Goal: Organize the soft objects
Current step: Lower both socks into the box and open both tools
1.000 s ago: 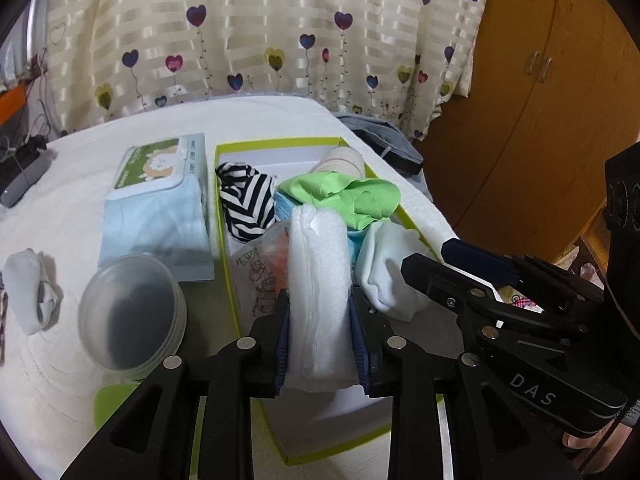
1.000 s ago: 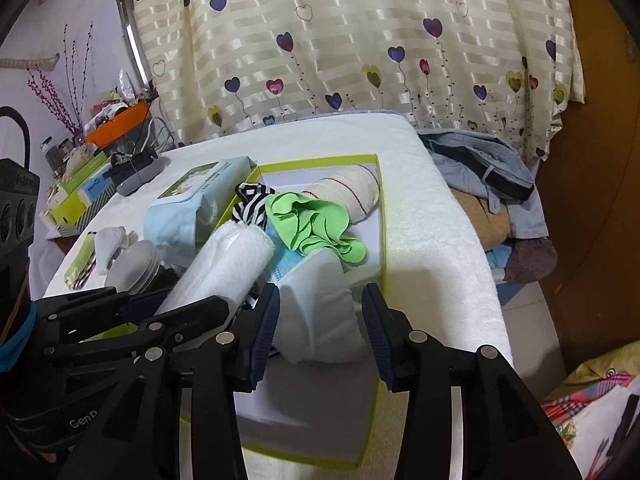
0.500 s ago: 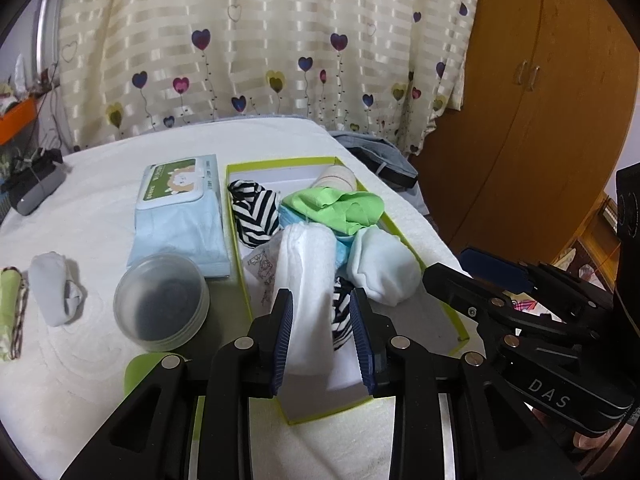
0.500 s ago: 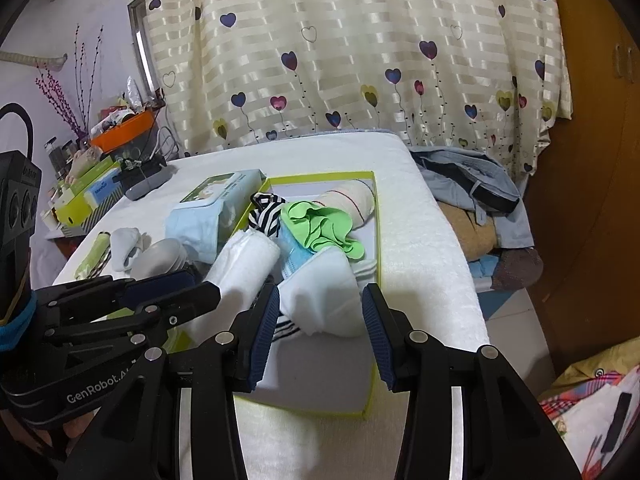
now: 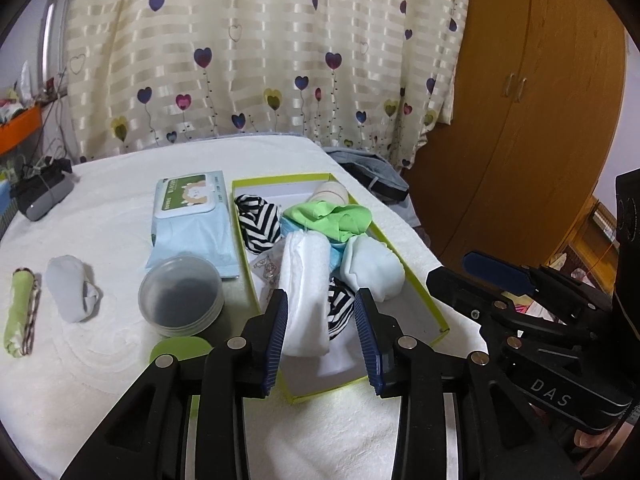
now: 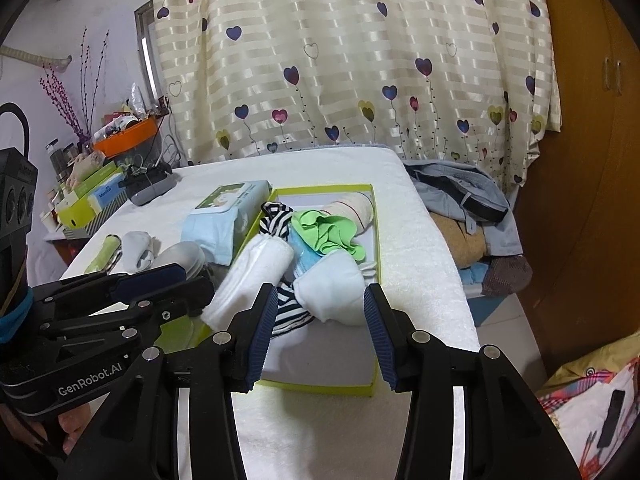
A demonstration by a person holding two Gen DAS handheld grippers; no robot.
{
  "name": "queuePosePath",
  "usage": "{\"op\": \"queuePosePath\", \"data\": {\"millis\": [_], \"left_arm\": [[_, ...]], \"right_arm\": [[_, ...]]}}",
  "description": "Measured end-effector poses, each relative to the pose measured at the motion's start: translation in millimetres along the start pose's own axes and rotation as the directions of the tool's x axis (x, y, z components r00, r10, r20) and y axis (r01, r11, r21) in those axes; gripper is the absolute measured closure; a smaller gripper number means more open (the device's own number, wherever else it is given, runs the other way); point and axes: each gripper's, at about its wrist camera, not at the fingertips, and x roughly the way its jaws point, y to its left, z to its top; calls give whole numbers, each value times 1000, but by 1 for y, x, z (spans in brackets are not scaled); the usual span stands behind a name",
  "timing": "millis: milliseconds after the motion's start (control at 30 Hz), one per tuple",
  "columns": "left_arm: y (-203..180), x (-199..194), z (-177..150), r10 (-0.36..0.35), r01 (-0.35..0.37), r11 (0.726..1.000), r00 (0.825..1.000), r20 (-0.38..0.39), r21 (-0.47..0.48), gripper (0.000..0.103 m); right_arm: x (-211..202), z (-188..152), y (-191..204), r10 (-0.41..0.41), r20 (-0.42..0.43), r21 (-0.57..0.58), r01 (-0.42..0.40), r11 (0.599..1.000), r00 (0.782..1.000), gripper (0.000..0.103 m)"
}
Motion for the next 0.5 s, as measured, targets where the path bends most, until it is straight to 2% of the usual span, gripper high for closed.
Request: {"op": "queuePosePath", "data": {"millis": [100, 500], "left_arm": [[5, -6, -1, -12, 12, 1000, 1000, 9, -8, 70], [32, -24, -7, -16, 18, 998, 999, 31, -53, 69]], "right_arm": [[-3, 1, 5, -3, 6, -4, 3, 1000, 1000, 53], [-12, 4, 36, 14, 21, -48, -13, 999, 1000, 53]]}}
